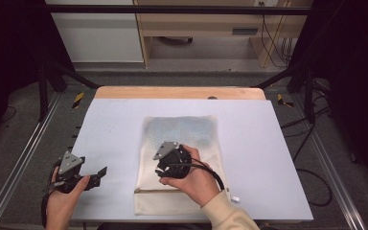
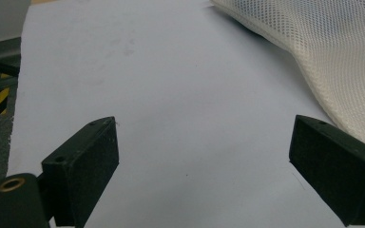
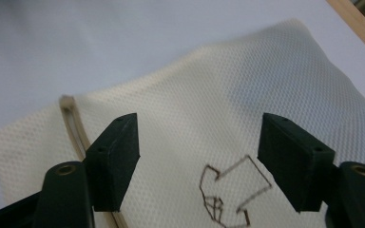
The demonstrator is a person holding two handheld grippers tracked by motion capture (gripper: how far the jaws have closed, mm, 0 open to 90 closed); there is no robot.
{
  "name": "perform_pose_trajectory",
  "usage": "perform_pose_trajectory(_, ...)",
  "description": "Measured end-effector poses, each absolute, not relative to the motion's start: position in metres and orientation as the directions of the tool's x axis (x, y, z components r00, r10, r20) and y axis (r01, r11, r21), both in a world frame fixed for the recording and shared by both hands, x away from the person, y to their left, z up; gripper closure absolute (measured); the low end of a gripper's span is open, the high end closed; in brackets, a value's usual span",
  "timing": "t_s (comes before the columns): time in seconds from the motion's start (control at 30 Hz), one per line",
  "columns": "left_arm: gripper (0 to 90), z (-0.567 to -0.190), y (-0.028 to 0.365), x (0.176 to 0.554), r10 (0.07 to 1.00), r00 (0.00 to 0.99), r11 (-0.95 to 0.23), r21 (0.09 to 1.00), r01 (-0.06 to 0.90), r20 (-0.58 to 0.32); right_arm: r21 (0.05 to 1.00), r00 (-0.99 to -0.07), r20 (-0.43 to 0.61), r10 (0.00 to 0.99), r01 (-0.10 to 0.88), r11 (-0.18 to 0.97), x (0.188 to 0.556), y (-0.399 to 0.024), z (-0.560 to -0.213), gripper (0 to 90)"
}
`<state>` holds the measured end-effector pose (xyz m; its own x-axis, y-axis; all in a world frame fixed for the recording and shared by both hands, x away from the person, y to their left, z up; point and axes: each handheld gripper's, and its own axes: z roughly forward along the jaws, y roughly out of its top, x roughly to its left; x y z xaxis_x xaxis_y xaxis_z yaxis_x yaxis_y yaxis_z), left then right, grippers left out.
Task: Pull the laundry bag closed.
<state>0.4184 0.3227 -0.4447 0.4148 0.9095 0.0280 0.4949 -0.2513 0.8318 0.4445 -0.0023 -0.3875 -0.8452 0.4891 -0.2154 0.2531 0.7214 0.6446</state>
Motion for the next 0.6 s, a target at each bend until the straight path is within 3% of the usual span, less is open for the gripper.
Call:
perform_pose_trajectory(0.07, 9.2, -0.443, 0.324, 0.419, 0.910, 0.414, -0.248, 0.836, 0.489, 0.027, 0.643, -0.868, -0.189, 0.460, 0.245, 0.726, 0.448, 0.007, -0.384, 31.0)
perform_pose_trajectory(0.13, 9.1, -0.443, 0.325, 0.419, 0.909, 0.417, -0.239, 0.841, 0.486, 0.017, 0.679, -0.875, -0.163, 0.456, 0.236, 0.695, 0.448, 0.013, -0.385, 37.1)
perform_pose_trajectory(0.3, 9.0, -0.443, 0.322, 0.419, 0.900, 0.436, -0.253, 0.842, 0.477, 0.024, 0.668, -0.902, -0.165, 0.399, 0.196, 0.718, 0.440, 0.019, -0.396, 55.4)
perform_pose_trajectory(0.6, 9.2, -0.438, 0.325, 0.419, 0.901, 0.434, -0.245, 0.850, 0.466, 0.022, 0.646, -0.912, -0.145, 0.383, 0.205, 0.735, 0.440, 0.021, -0.416, 71.7)
